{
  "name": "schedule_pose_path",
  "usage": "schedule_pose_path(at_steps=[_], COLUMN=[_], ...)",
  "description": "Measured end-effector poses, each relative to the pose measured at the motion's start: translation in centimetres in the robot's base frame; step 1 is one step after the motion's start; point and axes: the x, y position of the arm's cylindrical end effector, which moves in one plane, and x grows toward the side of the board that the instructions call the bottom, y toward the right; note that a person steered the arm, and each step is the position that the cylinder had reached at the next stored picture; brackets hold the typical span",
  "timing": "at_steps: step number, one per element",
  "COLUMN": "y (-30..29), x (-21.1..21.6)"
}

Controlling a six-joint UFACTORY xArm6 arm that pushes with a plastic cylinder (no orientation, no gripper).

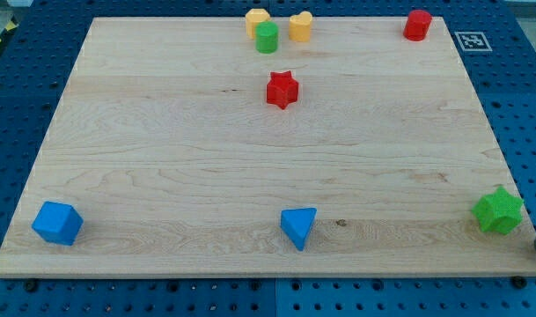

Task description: Move the green star diagonally top right to the triangle

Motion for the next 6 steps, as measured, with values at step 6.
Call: schedule_pose_path(at_steps=[6], y=[-10.4], x=[-6.9])
